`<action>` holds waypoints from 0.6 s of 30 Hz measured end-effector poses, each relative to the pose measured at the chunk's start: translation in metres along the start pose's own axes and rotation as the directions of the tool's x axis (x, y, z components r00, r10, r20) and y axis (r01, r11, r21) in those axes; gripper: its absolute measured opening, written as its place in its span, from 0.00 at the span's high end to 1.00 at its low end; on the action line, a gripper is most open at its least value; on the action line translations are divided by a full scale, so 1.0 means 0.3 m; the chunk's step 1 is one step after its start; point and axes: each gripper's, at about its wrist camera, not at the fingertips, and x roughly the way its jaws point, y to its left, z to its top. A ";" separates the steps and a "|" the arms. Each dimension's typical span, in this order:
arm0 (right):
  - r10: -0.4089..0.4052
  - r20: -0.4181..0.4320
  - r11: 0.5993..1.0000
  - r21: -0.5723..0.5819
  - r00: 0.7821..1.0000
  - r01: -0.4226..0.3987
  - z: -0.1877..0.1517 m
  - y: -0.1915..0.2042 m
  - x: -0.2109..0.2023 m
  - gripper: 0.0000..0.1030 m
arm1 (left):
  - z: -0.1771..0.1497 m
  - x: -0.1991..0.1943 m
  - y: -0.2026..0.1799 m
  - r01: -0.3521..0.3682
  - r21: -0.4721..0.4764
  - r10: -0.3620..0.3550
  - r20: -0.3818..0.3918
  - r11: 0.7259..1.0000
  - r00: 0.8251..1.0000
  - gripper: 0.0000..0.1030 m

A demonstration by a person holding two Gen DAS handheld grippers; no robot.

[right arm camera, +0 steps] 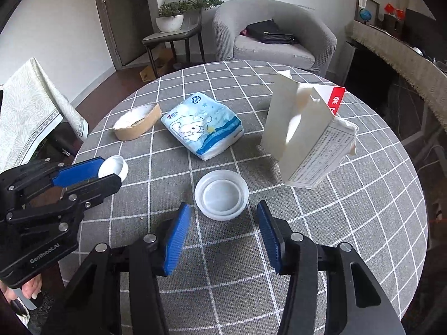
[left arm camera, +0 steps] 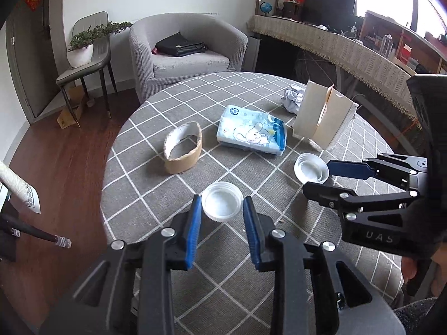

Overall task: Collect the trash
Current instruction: 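Grasp a white plastic lid with the left tool while the right tool grasps the other lid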

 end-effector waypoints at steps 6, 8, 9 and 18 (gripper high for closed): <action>-0.050 0.003 0.998 -0.023 0.999 0.050 0.031 0.047 0.025 0.61 | -0.010 -0.049 0.063 0.021 -0.035 -0.021 0.014 0.999 1.000 0.69; -0.069 0.004 0.997 -0.036 0.998 0.069 0.039 0.063 0.029 0.61 | -0.015 -0.064 0.080 0.025 -0.039 -0.024 0.020 0.999 1.000 0.69; -0.075 0.005 0.997 -0.037 0.997 0.075 0.042 0.070 0.029 0.61 | -0.018 -0.070 0.090 0.026 -0.042 -0.025 0.022 0.999 0.999 0.69; 0.024 0.040 0.998 -0.056 0.999 -0.022 0.085 0.192 -0.027 0.61 | -0.066 -0.135 0.235 -0.014 -0.104 0.017 0.030 0.994 0.999 0.69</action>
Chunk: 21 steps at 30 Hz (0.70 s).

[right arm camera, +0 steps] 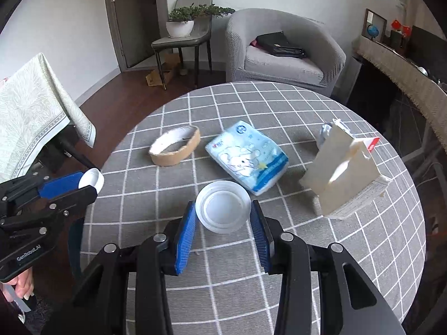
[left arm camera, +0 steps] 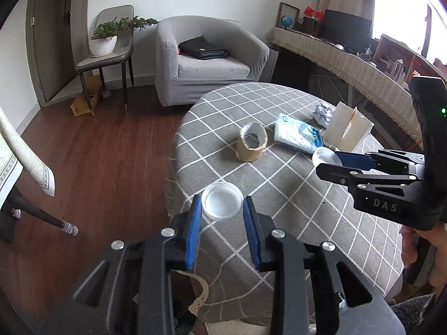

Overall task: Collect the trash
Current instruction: 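Grasp a white plastic lid with the left tool while the right tool grasps the other lid, then carry both lids over the teal bin and open both tools to drop them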

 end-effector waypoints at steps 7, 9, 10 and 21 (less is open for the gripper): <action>0.105 -0.005 0.994 -0.032 0.994 -0.105 0.017 0.142 -0.011 0.61 | -0.050 -0.032 0.088 -0.042 -0.019 0.042 -0.018 0.999 0.999 0.69; 0.128 -0.009 0.991 -0.047 0.992 -0.128 0.016 0.181 -0.016 0.61 | -0.071 -0.033 0.112 -0.061 -0.027 0.060 -0.032 0.998 0.998 0.69; 0.140 -0.011 0.989 -0.052 0.990 -0.140 0.017 0.196 -0.015 0.61 | -0.080 -0.033 0.123 -0.065 -0.032 0.064 -0.038 0.997 0.997 0.69; 0.241 -0.048 0.966 -0.084 0.969 -0.244 0.027 0.367 0.025 0.61 | -0.208 -0.005 0.307 -0.112 -0.115 0.096 -0.136 0.987 0.986 0.69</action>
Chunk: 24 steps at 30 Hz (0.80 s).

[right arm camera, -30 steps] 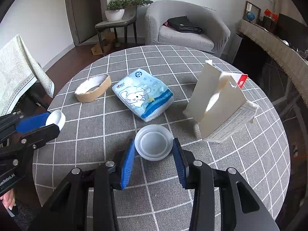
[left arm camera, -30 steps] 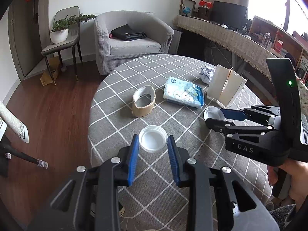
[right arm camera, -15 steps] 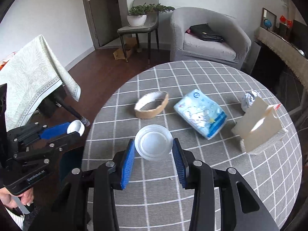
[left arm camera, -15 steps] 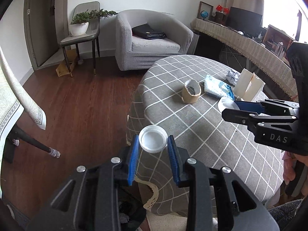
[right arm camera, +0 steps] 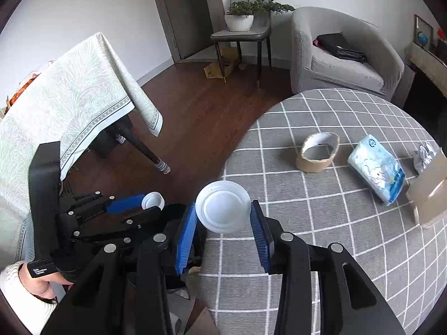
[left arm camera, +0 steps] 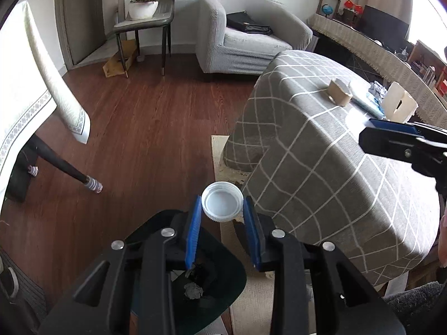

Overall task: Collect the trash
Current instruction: 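Carry both lids over the teal bin and open both tools to drop them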

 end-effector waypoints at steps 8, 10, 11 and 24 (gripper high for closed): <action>0.049 -0.029 0.998 -0.034 0.998 -0.050 0.019 0.111 0.066 0.61 | -0.102 0.098 0.133 -0.054 -0.045 0.049 -0.110 0.998 0.993 0.69; 0.058 -0.041 0.997 -0.045 0.997 -0.060 0.023 0.142 0.089 0.61 | -0.126 0.117 0.160 -0.063 -0.054 0.056 -0.132 0.997 0.990 0.69; 0.062 -0.047 0.997 -0.051 0.997 -0.064 0.025 0.156 0.102 0.61 | -0.138 0.127 0.177 -0.068 -0.058 0.060 -0.142 0.996 0.988 0.69; 0.077 -0.136 0.993 -0.081 0.988 -0.089 0.032 0.289 0.260 0.61 | -0.275 0.258 0.318 -0.091 -0.098 0.060 -0.289 0.991 0.955 0.68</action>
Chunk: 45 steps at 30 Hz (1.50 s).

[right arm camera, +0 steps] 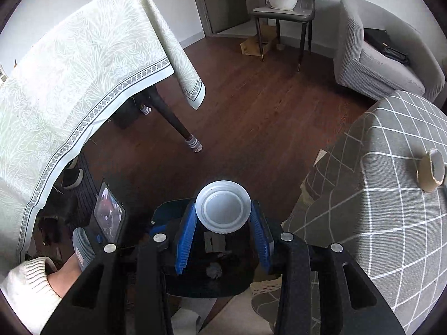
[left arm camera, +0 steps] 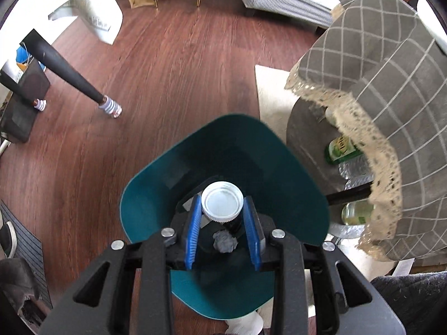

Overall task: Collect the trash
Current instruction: 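Carry both lids over the teal bin and open both tools to drop them, then move both open tools back over the table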

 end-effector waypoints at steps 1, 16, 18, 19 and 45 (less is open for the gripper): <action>0.002 -0.003 1.000 -0.001 1.000 -0.002 0.001 0.006 0.005 0.61 | -0.004 0.010 0.007 -0.003 0.001 0.003 -0.007 1.000 1.000 0.68; -0.004 -0.094 1.000 -0.019 0.996 0.002 -0.003 0.079 0.158 0.61 | -0.035 -0.047 0.102 0.026 -0.030 -0.025 0.034 0.999 0.999 0.54; -0.005 -0.118 1.000 -0.017 0.993 0.003 -0.009 0.073 0.185 0.61 | -0.036 -0.083 0.120 0.034 -0.043 -0.031 0.061 0.999 0.998 0.51; -0.008 -0.131 1.000 -0.015 0.991 0.006 -0.015 0.073 0.202 0.61 | -0.038 -0.109 0.134 0.042 -0.051 -0.037 0.083 0.998 0.996 0.50; -0.092 -0.503 0.994 -0.104 0.859 0.045 -0.355 0.090 0.652 0.61 | 0.018 -0.429 0.111 0.106 -0.025 -0.091 0.349 0.994 0.933 0.73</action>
